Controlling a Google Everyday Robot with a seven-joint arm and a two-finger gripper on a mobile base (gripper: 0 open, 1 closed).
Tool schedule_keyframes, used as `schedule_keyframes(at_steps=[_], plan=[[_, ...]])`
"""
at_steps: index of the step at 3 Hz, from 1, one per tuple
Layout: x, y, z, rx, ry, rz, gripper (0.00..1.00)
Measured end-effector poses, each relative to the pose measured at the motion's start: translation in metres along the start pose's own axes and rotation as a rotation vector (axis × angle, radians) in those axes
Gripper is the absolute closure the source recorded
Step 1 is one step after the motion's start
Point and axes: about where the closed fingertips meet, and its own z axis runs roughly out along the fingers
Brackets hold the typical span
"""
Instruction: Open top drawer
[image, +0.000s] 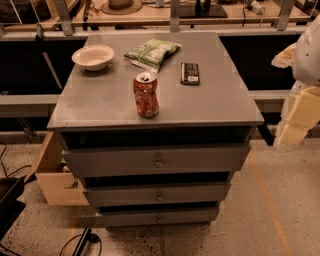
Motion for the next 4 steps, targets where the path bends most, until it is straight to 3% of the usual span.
schedule_keyframes(at_steps=[2,3,4], plan=[[-0.006,0.009,0.014,0.023,-0.014,-0.023,0.0],[-0.017,0.044,0.043,0.052,-0.078,-0.105,0.0],[-0.026,0.079,0.097,0.036,-0.16,-0.194,0.0]])
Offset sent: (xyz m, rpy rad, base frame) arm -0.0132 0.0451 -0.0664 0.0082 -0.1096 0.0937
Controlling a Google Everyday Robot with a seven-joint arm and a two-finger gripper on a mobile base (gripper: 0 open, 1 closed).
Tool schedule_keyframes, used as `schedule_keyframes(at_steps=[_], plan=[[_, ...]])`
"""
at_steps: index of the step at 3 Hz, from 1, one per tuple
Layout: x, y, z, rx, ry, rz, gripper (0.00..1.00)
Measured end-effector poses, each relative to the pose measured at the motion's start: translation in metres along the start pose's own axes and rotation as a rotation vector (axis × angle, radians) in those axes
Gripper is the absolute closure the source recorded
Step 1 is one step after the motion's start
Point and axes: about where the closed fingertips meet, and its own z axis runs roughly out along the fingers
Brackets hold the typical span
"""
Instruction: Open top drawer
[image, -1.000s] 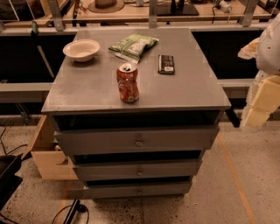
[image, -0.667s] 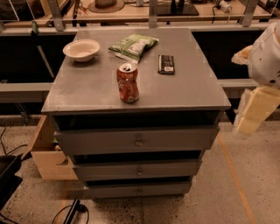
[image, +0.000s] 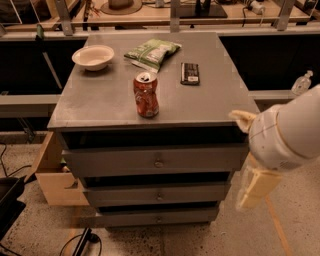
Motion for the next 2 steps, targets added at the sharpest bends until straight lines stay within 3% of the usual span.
schedule_keyframes(at_steps=[1,2], plan=[[-0.002,0.019,0.068,-0.015,-0.059,-0.036,0.0],[-0.003,-0.006,0.127,0.062,-0.075,-0.04,0.0]])
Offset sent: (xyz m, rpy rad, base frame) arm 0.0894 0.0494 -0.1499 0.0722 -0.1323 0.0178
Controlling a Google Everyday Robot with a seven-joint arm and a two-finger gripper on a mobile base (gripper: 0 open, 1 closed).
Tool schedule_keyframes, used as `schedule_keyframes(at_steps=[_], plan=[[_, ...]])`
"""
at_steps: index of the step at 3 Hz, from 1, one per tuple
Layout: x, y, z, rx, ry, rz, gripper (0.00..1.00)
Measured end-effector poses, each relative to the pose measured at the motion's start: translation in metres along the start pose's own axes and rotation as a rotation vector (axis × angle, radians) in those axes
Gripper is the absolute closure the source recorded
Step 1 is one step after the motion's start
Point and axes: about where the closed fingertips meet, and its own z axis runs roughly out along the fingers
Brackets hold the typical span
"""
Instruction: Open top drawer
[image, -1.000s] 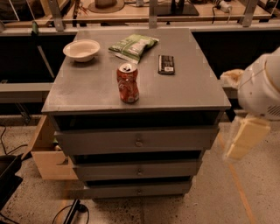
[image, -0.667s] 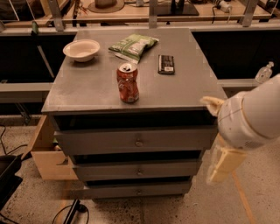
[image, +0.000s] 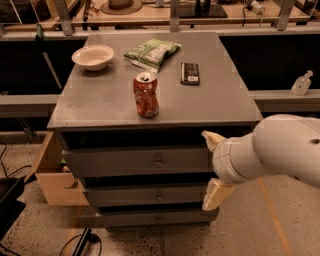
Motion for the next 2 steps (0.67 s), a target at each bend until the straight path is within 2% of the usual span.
schedule_keyframes(at_steps=[1,2], plan=[[0.006,-0.0169,0.0238,0.058,0.02,0.037,0.0],[0.0049,-0.0193,0.0219,0.069,0.022,0.042,0.0]])
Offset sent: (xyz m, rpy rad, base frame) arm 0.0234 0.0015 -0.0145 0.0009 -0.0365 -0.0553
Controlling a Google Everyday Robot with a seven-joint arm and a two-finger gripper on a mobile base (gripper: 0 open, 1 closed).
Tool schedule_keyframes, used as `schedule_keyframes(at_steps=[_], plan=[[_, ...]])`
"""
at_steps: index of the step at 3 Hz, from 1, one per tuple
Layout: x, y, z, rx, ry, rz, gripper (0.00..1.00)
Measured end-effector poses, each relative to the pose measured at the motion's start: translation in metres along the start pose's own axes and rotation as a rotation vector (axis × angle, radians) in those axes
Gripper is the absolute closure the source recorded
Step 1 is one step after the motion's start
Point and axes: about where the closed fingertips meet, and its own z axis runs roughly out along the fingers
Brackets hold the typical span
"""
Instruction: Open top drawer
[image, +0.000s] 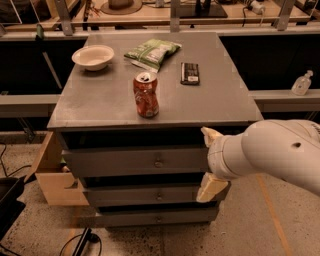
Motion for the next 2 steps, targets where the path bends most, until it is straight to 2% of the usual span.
schedule_keyframes(at_steps=[1,2], plan=[[-0.007,0.004,0.013,-0.036,0.016,-0.025,0.0],[-0.011,0.01,0.041,-0.087,0.059,-0.065,0.0]])
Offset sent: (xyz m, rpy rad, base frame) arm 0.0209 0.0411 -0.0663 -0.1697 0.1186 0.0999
